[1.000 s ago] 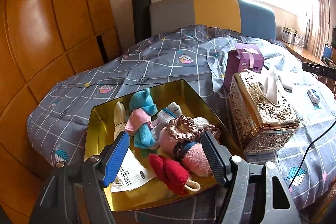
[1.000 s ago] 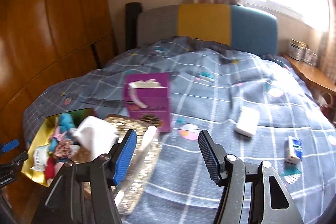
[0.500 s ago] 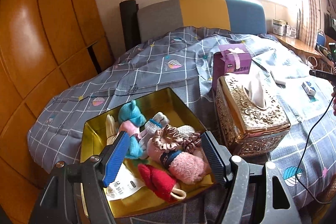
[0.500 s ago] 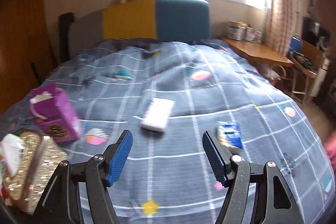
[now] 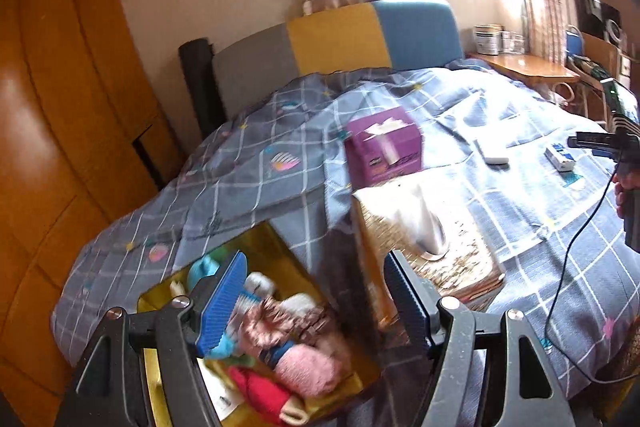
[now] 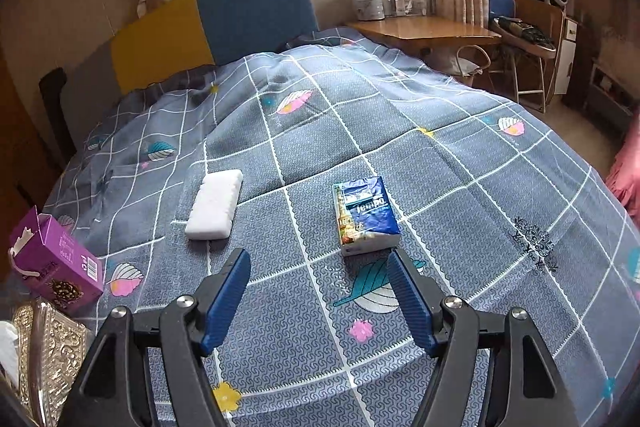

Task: Organize soft objects
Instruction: 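Move both tools back toward the white sponge and blue tissue pack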

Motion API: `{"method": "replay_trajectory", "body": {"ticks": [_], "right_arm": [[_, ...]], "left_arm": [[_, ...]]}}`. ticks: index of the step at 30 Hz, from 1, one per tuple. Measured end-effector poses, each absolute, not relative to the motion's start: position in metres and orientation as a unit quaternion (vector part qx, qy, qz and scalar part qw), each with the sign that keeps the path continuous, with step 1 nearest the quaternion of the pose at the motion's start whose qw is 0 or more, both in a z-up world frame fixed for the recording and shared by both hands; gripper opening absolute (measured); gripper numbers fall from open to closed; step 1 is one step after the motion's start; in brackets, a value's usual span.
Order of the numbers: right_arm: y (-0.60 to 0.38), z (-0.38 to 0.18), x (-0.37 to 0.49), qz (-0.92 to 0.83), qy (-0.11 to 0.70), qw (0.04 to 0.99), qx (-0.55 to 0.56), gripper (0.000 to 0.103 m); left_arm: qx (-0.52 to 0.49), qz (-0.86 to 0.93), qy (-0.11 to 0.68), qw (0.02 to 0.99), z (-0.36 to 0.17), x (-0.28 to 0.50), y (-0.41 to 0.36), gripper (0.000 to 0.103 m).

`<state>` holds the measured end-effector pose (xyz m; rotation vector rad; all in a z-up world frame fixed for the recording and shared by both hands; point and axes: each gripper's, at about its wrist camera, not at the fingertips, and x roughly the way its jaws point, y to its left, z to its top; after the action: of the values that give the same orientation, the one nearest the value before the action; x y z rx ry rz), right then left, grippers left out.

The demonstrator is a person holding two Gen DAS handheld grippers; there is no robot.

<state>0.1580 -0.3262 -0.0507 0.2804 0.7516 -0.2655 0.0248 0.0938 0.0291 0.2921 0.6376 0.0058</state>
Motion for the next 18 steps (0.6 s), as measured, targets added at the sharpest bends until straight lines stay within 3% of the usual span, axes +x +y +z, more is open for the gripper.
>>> {"method": "replay_trajectory", "body": {"ticks": [12,18], "right_arm": [[-0.348,-0.052,0.154,-0.143,0.368,0.897,0.2,0.077],[-0.36,-0.056,0.149,-0.157,0.368,0.886,0.232,0.077]], "left_arm": [[0.192,-0.09,0.307,0.928,0.045,0.064,0.011,0.072],[0.139,-0.169,0.37,0.903,0.045,0.106,-0.029,0.072]]}}
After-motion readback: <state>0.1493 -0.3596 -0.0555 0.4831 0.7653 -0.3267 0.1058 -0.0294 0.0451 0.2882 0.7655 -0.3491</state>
